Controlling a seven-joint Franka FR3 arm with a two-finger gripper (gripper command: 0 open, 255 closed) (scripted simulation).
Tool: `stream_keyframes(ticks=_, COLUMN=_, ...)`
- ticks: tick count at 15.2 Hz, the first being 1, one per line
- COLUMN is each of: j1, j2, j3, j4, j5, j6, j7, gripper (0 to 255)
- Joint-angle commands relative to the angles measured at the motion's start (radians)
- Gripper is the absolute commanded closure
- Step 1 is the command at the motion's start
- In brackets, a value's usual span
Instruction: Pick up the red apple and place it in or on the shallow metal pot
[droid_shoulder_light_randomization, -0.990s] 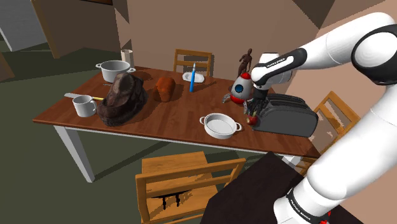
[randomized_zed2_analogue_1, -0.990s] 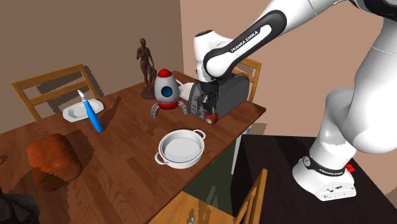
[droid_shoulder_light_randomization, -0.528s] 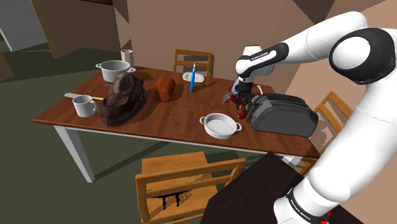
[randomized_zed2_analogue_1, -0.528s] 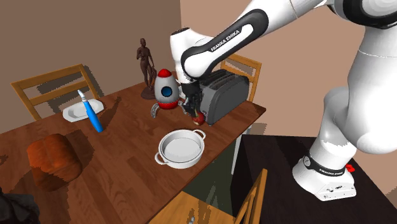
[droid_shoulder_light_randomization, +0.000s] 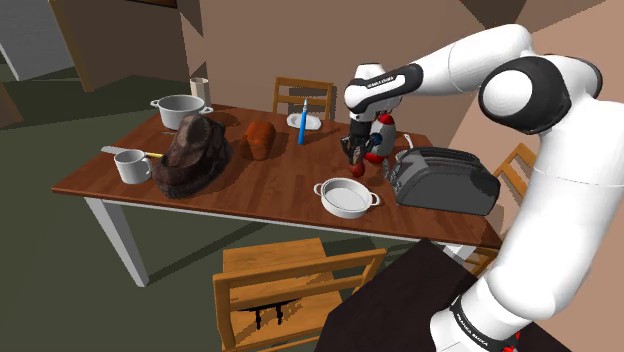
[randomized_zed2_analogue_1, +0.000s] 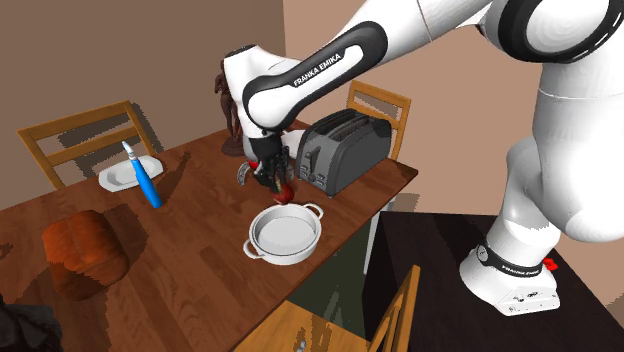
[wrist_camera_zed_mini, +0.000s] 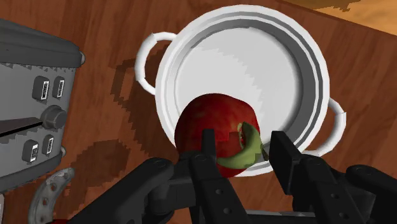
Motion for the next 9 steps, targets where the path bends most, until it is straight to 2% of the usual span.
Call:
stream_keyframes(ticks=1, j1=0.002, j2=0.018, j3=0.002, j4=0.004, j5=0.002, j6=0.014, j7=0.004, gripper=255)
stream_keyframes(ticks=9, j1=-0.001, j2=0.072, j3=0.005, j4=-0.032, j5=0.009, j6=0.104, j7=0.002, gripper=255)
